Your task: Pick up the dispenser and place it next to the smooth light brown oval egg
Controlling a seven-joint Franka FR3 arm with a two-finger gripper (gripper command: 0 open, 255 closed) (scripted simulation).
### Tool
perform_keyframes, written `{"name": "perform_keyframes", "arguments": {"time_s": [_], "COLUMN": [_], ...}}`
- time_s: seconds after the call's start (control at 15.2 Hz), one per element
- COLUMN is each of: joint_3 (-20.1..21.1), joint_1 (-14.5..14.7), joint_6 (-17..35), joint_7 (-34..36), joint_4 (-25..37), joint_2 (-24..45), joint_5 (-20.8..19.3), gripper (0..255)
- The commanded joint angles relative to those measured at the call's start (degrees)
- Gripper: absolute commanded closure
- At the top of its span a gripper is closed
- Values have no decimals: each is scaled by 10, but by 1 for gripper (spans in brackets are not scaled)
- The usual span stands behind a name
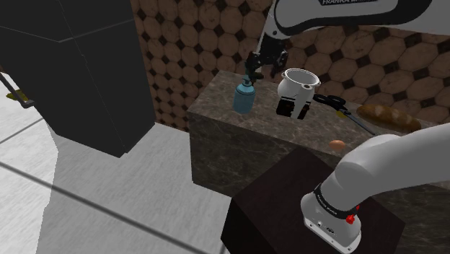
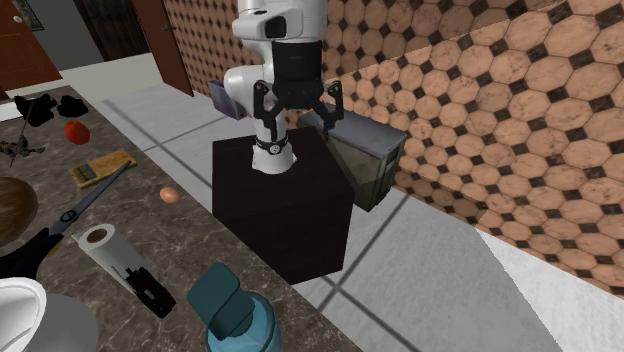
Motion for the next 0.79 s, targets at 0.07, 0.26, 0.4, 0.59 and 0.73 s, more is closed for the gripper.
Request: {"name": "perform_keyframes", "arguments": {"time_s": [0.07, 0.26, 0.4, 0.59, 0.73], "joint_3": [18, 31, 37, 41, 41], "joint_1": [-22, -44, -58, -76, -86], "joint_6": [52, 93, 116, 143, 156], "joint_7": [63, 126, 170, 236, 281], "joint_4": [18, 41, 60, 92, 117], "joint_2": [60, 116, 154, 211, 248], "joint_5": [-20, -47, -68, -105, -131], "gripper": [0, 0, 0, 0, 0]}}
